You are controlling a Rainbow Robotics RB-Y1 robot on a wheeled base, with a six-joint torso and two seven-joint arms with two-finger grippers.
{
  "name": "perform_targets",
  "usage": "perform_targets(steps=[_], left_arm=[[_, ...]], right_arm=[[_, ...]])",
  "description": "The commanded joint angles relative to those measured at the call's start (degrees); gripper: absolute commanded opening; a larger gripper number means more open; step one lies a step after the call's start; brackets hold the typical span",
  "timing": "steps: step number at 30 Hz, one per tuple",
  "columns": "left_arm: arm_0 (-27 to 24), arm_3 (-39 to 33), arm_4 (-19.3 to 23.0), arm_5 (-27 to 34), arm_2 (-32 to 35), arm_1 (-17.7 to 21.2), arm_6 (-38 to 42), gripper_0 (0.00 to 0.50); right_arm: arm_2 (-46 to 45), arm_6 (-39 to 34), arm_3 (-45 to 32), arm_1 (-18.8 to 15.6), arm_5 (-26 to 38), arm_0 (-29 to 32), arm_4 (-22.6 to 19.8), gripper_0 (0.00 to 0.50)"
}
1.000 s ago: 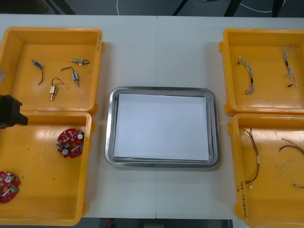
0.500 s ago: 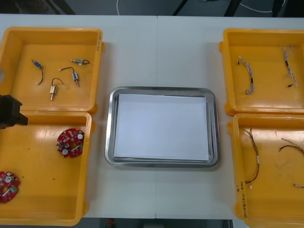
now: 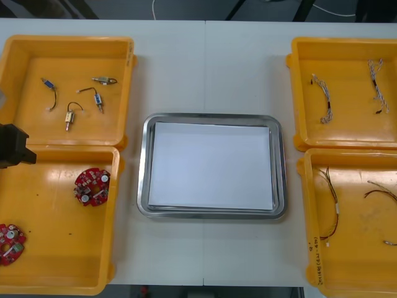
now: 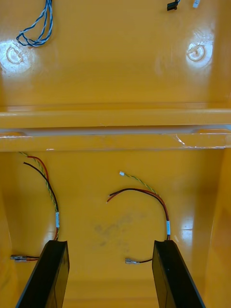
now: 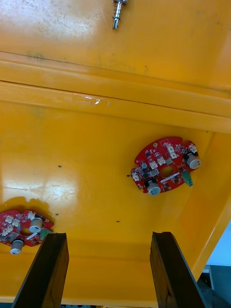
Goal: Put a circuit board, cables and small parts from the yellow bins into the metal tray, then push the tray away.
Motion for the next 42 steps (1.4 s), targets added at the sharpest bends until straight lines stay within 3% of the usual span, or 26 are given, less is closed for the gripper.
perform_targets(steps=[1,42], left_arm=[[0.8,-1.58,0.42,0.4,1.68,2.58,-4.75,0.5],[0.8,-1.58,0.42,0.4,1.68,2.58,-4.75,0.5]], right_arm=[[0.81,-1.69,-1.65,0.4,0.19,0.84,0.27,0.5],[0.81,-1.69,-1.65,0.4,0.19,0.84,0.27,0.5]])
